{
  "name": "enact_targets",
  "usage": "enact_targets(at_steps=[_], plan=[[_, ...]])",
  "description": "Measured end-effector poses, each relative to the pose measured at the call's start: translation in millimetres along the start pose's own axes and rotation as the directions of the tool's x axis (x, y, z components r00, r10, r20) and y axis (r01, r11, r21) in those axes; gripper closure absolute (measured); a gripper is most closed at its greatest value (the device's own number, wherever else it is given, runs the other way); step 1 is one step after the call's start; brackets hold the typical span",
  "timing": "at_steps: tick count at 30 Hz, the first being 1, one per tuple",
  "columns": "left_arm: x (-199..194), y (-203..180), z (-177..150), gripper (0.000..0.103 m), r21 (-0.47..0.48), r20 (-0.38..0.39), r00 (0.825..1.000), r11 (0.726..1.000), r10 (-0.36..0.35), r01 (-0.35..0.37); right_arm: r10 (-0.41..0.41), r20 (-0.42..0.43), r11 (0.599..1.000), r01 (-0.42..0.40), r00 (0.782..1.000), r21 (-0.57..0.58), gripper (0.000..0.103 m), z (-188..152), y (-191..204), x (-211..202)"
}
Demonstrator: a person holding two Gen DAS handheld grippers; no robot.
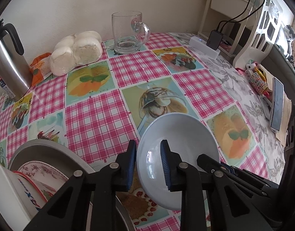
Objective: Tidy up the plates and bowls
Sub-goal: 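Close the left gripper on the rim of the white round bowl, then lift the white round bowl and carry it over the steel basin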
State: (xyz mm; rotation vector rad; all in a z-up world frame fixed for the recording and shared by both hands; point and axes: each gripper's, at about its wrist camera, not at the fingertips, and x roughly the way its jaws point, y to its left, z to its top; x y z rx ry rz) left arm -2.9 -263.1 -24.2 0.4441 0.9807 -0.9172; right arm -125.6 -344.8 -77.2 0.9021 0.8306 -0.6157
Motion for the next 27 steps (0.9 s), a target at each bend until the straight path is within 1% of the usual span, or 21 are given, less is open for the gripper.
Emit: enact_targets(at_steps=[4, 10, 13, 20, 27], plan=[[0, -1, -1, 0.077, 0.005, -0.001, 1.0, 1.0, 0.001, -0.001, 0.002, -0.003, 1.0, -0.002, 1.0, 0.001, 0.094, -1, 1, -1], [-4, 0, 1, 0.077, -0.017, 0.005, 1.0, 1.0, -0.026, 0.026, 0.0, 0.002, 1.0, 0.0, 1.0, 0.011, 0.094, 0, -2, -5], [-9, -1, 3, 0.077, -0.013, 0.021, 1.0, 1.0, -0.022, 0.023, 0.004, 0.01, 1.0, -0.004, 1.0, 0.009, 0.094, 2, -1, -10], [-27, 1, 8, 0.077, -0.022, 0.058, 0.997, 0.999, -0.044, 0.045, 0.015, 0.046, 1.0, -0.015, 0.999, -0.002, 0.094, 5, 5, -25], [-59, 10, 14, 0.077, -0.045, 0.125, 0.99, 0.996, -0.068, 0.074, 0.045, 0.107, 0.999, -0.042, 0.993, -0.023, 0.094, 9, 16, -50]])
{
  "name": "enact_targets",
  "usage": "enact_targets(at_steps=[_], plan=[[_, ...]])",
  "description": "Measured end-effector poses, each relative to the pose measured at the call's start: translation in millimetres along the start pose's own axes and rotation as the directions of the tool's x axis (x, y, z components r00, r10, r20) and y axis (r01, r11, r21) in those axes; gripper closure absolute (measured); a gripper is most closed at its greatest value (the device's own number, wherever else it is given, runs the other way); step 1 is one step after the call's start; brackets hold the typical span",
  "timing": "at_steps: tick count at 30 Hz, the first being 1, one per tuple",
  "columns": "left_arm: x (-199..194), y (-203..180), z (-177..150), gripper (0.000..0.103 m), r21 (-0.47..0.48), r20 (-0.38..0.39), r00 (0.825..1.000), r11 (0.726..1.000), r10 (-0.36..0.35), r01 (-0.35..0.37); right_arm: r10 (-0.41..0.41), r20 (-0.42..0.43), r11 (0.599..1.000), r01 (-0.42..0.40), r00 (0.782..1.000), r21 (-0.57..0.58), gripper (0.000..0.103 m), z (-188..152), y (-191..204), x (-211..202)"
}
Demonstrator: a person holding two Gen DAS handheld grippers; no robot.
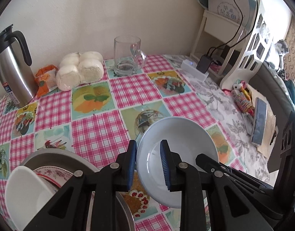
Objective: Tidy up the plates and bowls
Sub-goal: 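Lift the white round bowl and carry it over the steel basin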
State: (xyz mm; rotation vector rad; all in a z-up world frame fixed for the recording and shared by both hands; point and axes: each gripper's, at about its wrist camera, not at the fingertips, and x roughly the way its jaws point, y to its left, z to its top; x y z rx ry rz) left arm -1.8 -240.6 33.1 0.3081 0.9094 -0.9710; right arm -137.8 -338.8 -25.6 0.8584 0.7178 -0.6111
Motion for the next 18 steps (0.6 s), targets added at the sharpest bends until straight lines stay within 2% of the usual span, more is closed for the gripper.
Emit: enact_targets(at_steps=[8, 18], plan=[[-33, 12, 9, 0.077, -0.026, 0.064, 0.998, 1.0, 0.001, 0.001, 0.027, 0.058, 0.999, -0.025, 0.998, -0.032, 0.094, 1, 23, -25], [-65, 32, 6, 0.077, -0.076, 0.121, 0.993, 0.997, 0.003, 0.006, 0.061, 0.085, 0.996, -0.054, 0.995, -0.076, 0.094, -6, 50, -42]])
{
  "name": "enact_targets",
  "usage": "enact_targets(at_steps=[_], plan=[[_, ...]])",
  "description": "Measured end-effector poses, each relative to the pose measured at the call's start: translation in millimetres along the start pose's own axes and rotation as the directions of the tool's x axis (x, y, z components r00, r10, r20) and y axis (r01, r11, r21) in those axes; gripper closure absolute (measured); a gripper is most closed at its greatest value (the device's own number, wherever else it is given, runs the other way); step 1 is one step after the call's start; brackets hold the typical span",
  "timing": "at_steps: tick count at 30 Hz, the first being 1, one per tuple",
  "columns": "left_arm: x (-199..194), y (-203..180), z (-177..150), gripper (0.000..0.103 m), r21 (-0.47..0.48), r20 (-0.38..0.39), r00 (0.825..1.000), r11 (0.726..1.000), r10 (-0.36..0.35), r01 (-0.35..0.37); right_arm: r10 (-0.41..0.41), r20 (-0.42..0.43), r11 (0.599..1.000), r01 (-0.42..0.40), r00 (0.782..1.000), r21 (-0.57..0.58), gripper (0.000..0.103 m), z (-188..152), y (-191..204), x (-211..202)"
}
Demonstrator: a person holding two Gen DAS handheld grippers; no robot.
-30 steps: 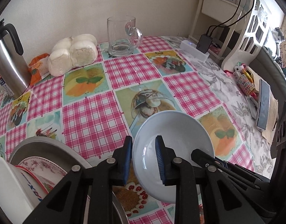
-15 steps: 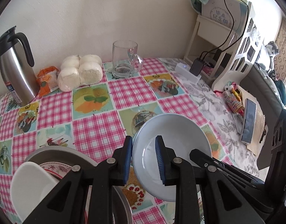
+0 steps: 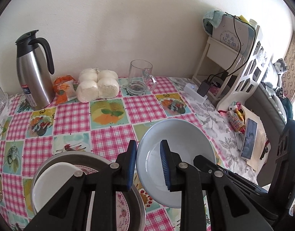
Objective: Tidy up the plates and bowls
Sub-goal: 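Lift the white round bowl and carry it over the steel basin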
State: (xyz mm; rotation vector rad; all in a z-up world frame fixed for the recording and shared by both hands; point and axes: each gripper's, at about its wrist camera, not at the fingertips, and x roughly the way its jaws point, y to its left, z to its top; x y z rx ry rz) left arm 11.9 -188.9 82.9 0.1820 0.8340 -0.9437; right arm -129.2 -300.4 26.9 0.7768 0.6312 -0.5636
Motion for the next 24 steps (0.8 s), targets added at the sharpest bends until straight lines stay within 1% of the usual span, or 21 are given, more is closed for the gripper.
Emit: enact_targets(at_steps=[4, 16, 24], plan=[[-10, 10, -3, 0.077, -0.025, 0.014, 1.0, 1.0, -0.009, 0.009, -0.003, 0.009, 1.0, 0.003, 1.0, -0.017, 0.094, -3, 10, -3], [-38, 45, -13, 0.077, -0.113, 0.053, 0.998, 0.993, -0.017, 0.023, 0.029, 0.004, 0.998, -0.029, 1.0, -0.06, 0.094, -18, 41, -7], [-55, 78, -21, 0.077, -0.205, 0.077, 0.997, 0.978, -0.03, 0.046, 0.054, -0.004, 0.994, -0.054, 0.999, -0.095, 0.094, -27, 67, -4]])
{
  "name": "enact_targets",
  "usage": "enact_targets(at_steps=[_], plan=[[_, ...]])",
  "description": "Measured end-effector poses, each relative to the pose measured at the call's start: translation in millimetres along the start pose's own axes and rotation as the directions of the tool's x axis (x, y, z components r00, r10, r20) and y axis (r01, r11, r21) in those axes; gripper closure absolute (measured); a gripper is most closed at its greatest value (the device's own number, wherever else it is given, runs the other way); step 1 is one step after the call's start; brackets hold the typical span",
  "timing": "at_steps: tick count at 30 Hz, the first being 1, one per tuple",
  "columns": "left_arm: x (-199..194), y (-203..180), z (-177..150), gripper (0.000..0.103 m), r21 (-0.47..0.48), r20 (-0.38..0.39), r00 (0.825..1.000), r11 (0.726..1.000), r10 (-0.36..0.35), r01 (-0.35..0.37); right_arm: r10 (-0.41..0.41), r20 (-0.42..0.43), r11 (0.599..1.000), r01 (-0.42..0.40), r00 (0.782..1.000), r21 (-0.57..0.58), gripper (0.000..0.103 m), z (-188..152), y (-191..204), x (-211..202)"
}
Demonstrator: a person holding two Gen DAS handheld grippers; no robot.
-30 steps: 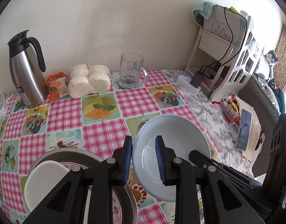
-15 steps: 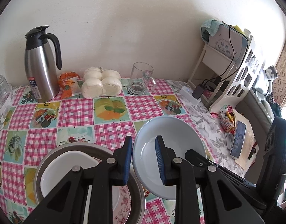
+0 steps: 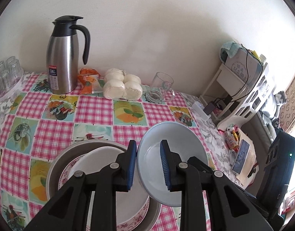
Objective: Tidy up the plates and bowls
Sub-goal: 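Lift the white round bowl and carry it over the steel basin, then lower the white round bowl onto the bowl stack in the basin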
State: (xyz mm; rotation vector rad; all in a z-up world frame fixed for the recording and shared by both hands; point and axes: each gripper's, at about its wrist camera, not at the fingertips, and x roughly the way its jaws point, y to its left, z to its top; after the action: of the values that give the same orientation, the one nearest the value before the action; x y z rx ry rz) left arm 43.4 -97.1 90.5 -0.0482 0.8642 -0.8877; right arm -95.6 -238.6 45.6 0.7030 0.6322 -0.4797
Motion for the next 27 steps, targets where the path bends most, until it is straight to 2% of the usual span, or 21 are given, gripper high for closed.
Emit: enact_targets(at_steps=[11, 27], plan=[[-23, 42, -6, 0.077, -0.1, 0.028, 1.0, 0.995, 0.009, -0.007, 0.026, -0.024, 0.998, -0.028, 0.999, -0.062, 0.094, -16, 40, 8], [-22, 78, -16, 0.077, -0.19, -0.012, 1.0, 0.982, 0.021, -0.023, 0.005, -0.094, 0.993, -0.016, 0.996, -0.116, 0.094, -33, 67, 29]])
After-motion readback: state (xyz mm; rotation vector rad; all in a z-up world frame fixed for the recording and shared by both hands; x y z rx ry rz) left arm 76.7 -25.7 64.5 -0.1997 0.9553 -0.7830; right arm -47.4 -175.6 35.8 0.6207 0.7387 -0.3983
